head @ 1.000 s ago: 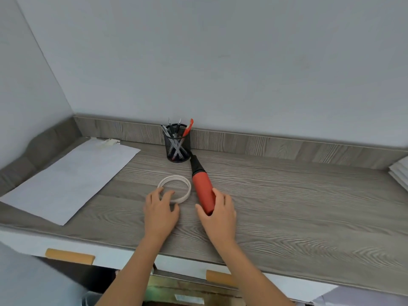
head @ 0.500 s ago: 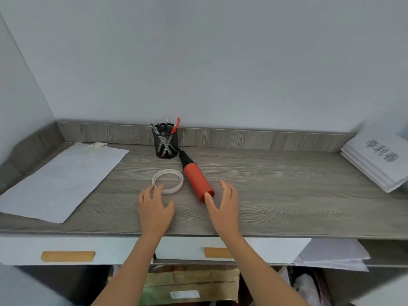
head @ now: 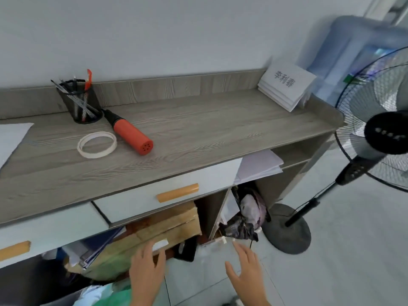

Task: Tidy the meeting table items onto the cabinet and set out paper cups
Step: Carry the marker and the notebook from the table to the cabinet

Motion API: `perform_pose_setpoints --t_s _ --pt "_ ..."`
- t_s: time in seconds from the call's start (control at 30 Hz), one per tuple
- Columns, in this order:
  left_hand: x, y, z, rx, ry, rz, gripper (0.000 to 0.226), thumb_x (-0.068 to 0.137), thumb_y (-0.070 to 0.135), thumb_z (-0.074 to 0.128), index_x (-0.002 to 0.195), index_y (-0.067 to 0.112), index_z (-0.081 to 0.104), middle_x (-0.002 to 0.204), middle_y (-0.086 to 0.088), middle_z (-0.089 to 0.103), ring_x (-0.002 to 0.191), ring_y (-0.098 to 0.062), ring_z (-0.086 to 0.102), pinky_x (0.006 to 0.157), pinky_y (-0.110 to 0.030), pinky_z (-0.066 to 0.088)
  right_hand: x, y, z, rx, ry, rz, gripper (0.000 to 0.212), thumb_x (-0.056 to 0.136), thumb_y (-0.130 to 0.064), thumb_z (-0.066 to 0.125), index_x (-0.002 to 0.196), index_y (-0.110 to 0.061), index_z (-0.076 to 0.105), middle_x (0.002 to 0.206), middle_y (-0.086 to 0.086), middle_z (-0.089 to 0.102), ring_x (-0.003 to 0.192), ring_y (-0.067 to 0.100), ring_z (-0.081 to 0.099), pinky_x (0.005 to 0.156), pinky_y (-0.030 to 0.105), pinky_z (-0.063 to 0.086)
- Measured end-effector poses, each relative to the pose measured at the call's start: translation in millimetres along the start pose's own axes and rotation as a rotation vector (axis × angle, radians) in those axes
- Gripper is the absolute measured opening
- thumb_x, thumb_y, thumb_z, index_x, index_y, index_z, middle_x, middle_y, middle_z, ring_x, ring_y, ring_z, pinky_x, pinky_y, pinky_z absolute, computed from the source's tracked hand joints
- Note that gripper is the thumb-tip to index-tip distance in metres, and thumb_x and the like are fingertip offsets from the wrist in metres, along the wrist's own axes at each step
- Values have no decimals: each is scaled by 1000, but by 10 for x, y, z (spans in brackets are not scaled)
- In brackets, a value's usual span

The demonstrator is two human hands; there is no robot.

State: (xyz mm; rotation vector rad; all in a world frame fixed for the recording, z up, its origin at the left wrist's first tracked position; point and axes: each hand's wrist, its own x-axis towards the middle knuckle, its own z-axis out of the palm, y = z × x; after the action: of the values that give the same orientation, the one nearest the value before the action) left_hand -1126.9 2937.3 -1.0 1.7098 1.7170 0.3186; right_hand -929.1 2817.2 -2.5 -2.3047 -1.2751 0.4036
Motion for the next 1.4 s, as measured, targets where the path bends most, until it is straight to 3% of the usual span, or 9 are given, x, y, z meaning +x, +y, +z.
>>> perform_pose_setpoints --t_s 0.07,0.13,0.37,0.53,0.87,1.0,1.13,1.23,1.4 --pt "-101 31 139 9 -126 64 40 91 28 47 128 14 45 131 -12 48 122 -28 41 100 -37 33 -171 198 -69 76 -122 161 49 89 -30 49 135 -26 33 133 1 43 122 15 40 98 25 37" --pt "-162 85 245 -31 -208 110 39 91 28 47 127 14 46 130 -8 51 120 -23 45 102 -36 36 -286 368 -159 164 -174 304 49 90 -29 50 136 -25 33 137 -1 38 124 15 39 101 23 33" --pt "-420 710 655 6 -260 236 37 93 27 45 126 11 47 126 -10 55 114 -25 51 94 -37 41 -794 880 -685 201 -10 459 47 90 -27 50 134 -21 36 136 -2 41 125 15 39 100 22 33" --pt "-985 1340 1303 13 -372 417 33 92 23 48 120 7 52 116 -13 60 104 -27 55 86 -37 42 -1456 1538 -1154 212 168 641 47 90 -30 50 135 -21 37 136 -2 42 127 15 36 102 22 31" --pt "-2959 2140 2857 175 -880 918 30 90 15 51 118 2 54 114 -14 59 105 -26 56 90 -34 41 -3192 2718 -1778 269 596 1031 41 89 -32 52 126 -15 48 130 0 49 123 17 39 102 25 32" --pt "-3721 2369 3305 253 -1048 1135 29 91 19 48 117 7 55 113 -9 60 102 -21 55 87 -32 42 -3927 2843 -1838 266 794 1242 37 88 -31 55 120 -12 54 126 3 53 120 19 43 99 24 32" --pt "-4447 2492 3660 308 -1211 1309 26 91 19 47 114 10 56 111 -5 60 99 -16 51 84 -28 39 -4498 2801 -1774 318 964 1451 50 83 -48 52 117 -12 57 121 2 56 117 18 45 93 19 32" --pt "-4970 2549 3888 343 -1337 1414 26 91 18 48 113 10 57 109 -6 60 102 -19 52 84 -30 40 -4859 2807 -1766 307 1111 1611 36 87 -33 56 117 -13 56 120 -1 55 117 16 45 92 17 31" --pt "-5678 2693 4243 347 -1487 1546 27 91 18 48 114 8 56 103 -1 57 101 -17 51 88 -32 41 -5216 2999 -1902 266 1252 1740 34 87 -30 56 117 -12 56 119 1 56 116 16 47 93 21 36"
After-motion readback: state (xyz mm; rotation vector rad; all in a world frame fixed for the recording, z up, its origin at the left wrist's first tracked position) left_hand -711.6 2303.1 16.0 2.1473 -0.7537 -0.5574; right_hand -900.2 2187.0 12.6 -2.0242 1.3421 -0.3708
